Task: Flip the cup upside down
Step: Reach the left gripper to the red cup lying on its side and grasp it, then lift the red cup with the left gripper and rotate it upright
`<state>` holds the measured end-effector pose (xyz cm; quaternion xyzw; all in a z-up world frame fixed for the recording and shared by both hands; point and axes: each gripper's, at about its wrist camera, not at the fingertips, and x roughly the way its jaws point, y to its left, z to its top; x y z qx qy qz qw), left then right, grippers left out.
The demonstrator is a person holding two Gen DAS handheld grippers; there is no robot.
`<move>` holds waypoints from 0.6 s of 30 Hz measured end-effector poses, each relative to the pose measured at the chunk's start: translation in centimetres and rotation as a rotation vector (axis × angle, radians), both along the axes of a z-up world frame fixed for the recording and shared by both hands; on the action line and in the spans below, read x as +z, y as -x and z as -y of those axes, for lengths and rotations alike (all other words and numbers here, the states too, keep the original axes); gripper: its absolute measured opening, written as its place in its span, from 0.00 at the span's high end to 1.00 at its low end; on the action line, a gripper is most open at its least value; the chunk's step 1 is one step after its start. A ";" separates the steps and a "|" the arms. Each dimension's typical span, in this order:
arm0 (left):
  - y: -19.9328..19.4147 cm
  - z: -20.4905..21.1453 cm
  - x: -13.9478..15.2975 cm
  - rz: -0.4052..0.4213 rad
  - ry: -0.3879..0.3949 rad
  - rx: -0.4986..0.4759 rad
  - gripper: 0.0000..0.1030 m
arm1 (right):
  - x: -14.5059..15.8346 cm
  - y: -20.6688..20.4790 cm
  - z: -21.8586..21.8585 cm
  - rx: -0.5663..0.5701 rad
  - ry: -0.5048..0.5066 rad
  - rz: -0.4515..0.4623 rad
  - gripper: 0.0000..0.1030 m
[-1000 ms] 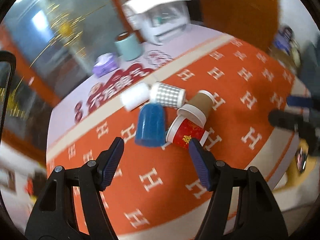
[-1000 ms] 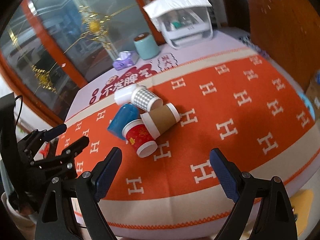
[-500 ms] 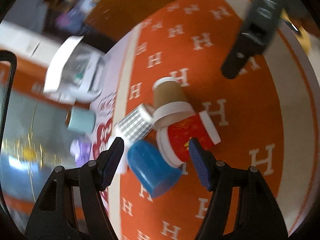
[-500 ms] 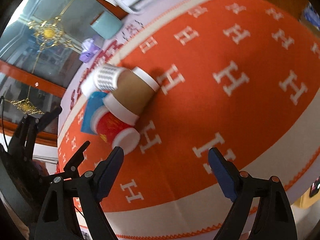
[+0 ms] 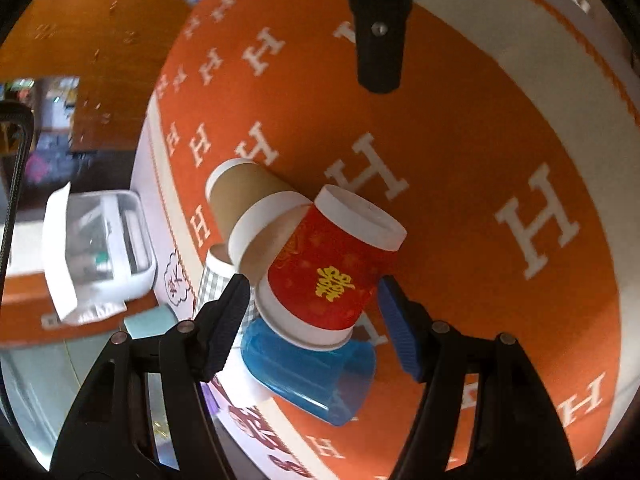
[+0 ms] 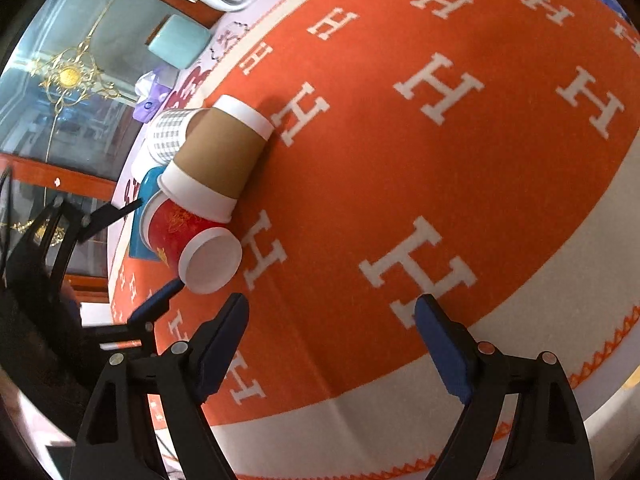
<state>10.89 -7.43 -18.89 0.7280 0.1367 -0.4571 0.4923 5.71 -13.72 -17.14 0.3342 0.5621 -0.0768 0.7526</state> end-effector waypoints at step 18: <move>0.5 0.6 -2.9 -0.061 -0.168 -0.050 0.44 | 2.5 3.8 0.0 -0.020 0.029 0.085 0.18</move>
